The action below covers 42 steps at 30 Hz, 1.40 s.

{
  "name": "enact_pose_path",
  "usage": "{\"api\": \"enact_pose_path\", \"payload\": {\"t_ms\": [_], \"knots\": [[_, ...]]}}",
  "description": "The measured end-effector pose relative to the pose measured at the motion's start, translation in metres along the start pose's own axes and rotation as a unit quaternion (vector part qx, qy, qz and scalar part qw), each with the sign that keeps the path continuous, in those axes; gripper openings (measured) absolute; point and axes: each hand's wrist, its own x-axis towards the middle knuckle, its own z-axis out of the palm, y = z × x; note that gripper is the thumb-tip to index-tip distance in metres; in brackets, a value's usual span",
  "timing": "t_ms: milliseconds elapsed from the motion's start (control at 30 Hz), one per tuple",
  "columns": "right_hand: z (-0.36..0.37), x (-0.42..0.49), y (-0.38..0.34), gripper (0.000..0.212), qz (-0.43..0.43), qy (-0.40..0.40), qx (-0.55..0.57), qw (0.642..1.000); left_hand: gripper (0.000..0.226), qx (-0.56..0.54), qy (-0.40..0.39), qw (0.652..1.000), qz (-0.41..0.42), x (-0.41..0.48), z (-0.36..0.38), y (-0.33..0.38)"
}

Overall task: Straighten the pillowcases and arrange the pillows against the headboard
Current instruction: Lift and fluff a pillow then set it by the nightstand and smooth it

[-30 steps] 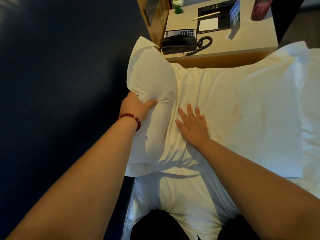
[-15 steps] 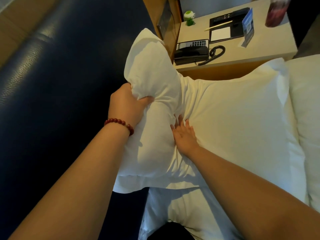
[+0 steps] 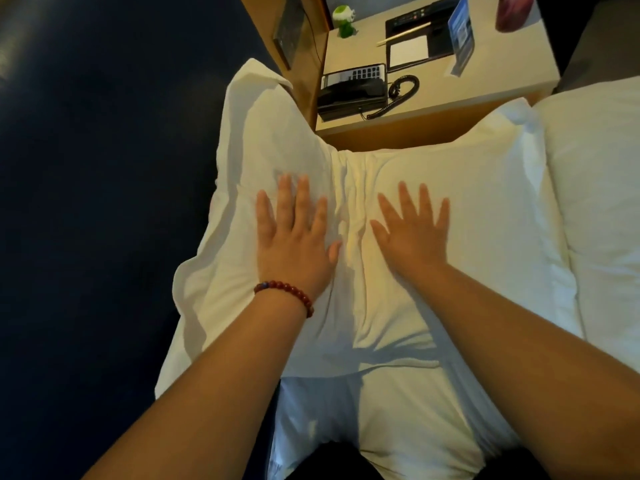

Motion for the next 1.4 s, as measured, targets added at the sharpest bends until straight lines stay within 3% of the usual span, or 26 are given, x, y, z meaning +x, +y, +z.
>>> {"api": "enact_pose_path", "payload": {"t_ms": [200, 300, 433, 500, 633, 767, 900, 1133, 1267, 1400], "knots": [[0.018, -0.002, 0.047, 0.066, 0.009, -0.013, -0.062, 0.998, 0.075, 0.046, -0.084, 0.995, -0.027, 0.011, 0.027, 0.013], [0.008, 0.002, 0.043, 0.067, 0.009, -0.014, -0.044, 0.999, 0.069, -0.026, -0.075, 0.994, -0.079, 0.029, 0.009, 0.05], [0.0, 0.008, 0.084, 0.069, 0.035, 0.038, -0.024, 0.998, 0.063, -0.173, -0.041, 0.984, -0.022, 0.078, 0.025, 0.095], [0.005, 0.008, 0.113, 0.071, 0.035, 0.038, -0.013, 0.999, 0.066, -0.213, -0.071, 0.974, -0.019, 0.102, 0.059, 0.103], [0.023, 0.008, 0.12, 0.071, 0.009, 0.052, -0.03, 0.998, 0.068, -0.225, -0.103, 0.968, -0.038, 0.113, 0.121, 0.115], [0.032, 0.015, 0.116, 0.069, 0.015, 0.052, -0.031, 0.998, 0.066, -0.246, -0.107, 0.962, -0.049, 0.124, 0.119, 0.114], [0.036, 0.016, 0.12, 0.069, 0.016, 0.055, -0.027, 0.998, 0.064, -0.327, -0.025, 0.94, -0.095, 0.142, 0.106, 0.138], [0.002, 0.038, 0.127, 0.065, -0.019, 0.055, 0.014, 0.998, 0.067, -0.301, 0.013, 0.949, -0.092, 0.142, 0.156, 0.172], [-0.021, 0.125, 0.152, 0.063, -0.073, 0.059, 0.029, 0.995, 0.065, -0.352, 0.045, 0.931, -0.084, 0.141, 0.17, 0.18], [-0.027, 0.224, 0.133, 0.058, -0.161, -0.026, 0.041, 0.986, 0.062, -0.352, 0.057, 0.93, -0.093, 0.14, 0.181, 0.185]]}}
